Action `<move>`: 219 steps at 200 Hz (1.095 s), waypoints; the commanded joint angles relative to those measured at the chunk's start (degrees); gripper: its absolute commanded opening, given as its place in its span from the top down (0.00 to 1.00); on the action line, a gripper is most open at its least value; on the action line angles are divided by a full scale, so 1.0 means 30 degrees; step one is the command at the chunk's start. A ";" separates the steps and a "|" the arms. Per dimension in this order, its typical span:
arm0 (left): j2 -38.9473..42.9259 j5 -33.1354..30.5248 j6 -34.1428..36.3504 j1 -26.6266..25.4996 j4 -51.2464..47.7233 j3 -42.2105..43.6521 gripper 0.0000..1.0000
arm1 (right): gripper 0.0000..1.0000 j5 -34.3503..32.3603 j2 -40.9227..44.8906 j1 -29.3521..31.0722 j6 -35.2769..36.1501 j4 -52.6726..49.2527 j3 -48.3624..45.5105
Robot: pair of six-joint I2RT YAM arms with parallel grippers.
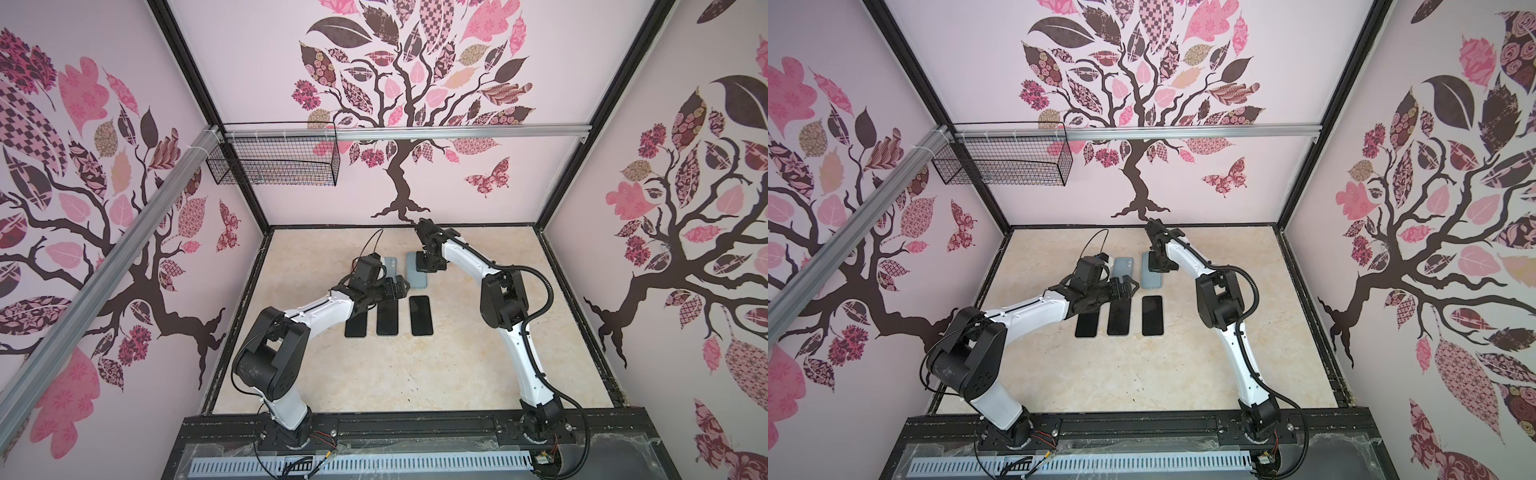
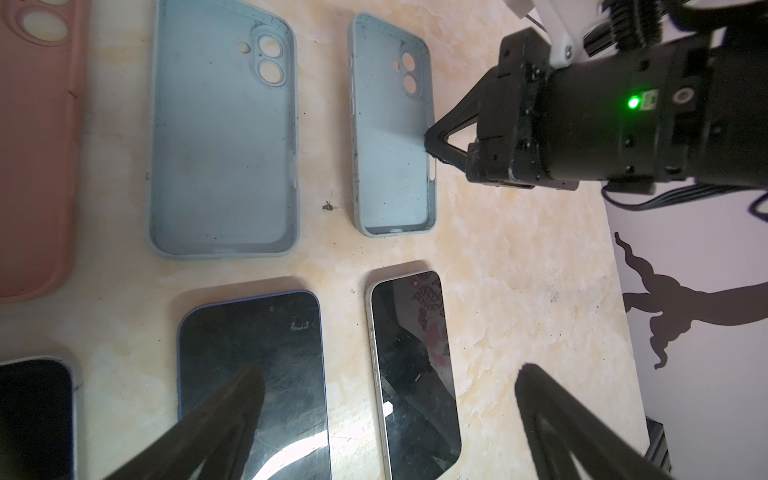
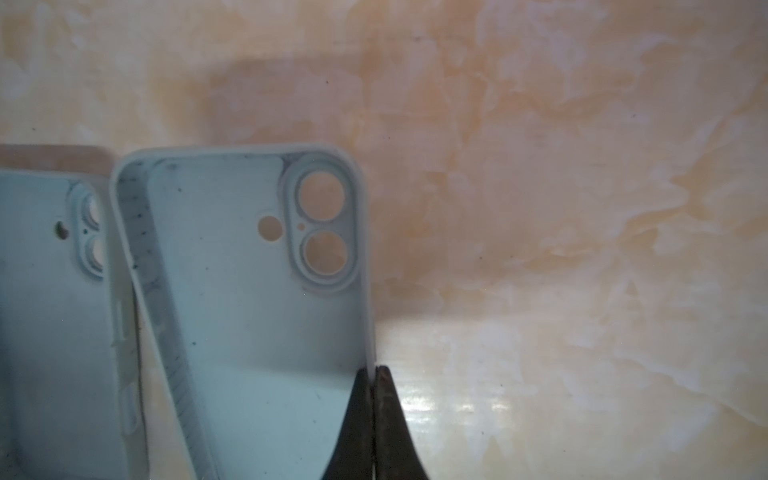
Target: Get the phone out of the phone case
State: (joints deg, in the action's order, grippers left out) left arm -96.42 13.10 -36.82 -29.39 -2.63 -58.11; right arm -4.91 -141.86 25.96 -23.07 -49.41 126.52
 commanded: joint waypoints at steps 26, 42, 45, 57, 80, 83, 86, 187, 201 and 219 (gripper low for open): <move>-0.0496 0.0305 0.0303 0.0081 -0.0059 -0.0742 0.02 | 1.00 -0.0148 -0.1015 0.0049 0.0189 -0.1021 0.1077; -0.0511 0.0349 0.0320 0.0088 -0.0046 -0.0775 0.02 | 0.95 -0.0086 -0.0975 0.0046 0.0190 -0.0963 0.1146; -0.0524 0.0353 0.0367 0.0090 -0.0032 -0.0775 0.02 | 0.94 -0.0070 -0.0988 0.0049 0.0190 -0.0962 0.1185; -0.0438 0.0349 0.0421 0.0086 -0.0071 -0.0757 0.02 | 0.87 0.0102 -0.0950 0.0046 0.0219 -0.0953 0.1304; -0.0120 0.0356 0.0604 0.0097 -0.0271 -0.0758 0.02 | 0.79 0.0317 -0.0826 0.0041 0.0219 -0.1061 0.1621; -0.0061 0.0350 0.0633 0.0087 -0.0291 -0.0758 0.02 | 0.77 0.0332 -0.0830 0.0026 0.0241 -0.1107 0.1691; -0.0002 0.0349 0.0648 0.0079 -0.0338 -0.0758 0.02 | 0.76 0.0334 -0.0805 0.0043 0.0248 -0.1156 0.1733; 0.6474 -0.2772 0.3316 0.0044 -0.3173 0.0297 0.02 | 0.35 0.1334 0.8110 0.0074 -0.0215 0.2090 -0.6373; 0.7547 -0.3478 0.3593 0.0040 -0.3378 0.0749 0.02 | 0.29 0.1293 1.0222 0.0049 -0.0407 0.3810 -0.9136; 0.9156 -0.4692 0.3884 0.0072 -0.3274 0.1744 0.02 | 0.17 0.1024 1.2941 0.0044 -0.0434 0.5956 -1.2699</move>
State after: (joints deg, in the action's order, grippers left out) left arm -73.47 4.91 -28.12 -29.39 -10.63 -57.32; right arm -1.43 -114.13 25.96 -23.81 -40.69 98.21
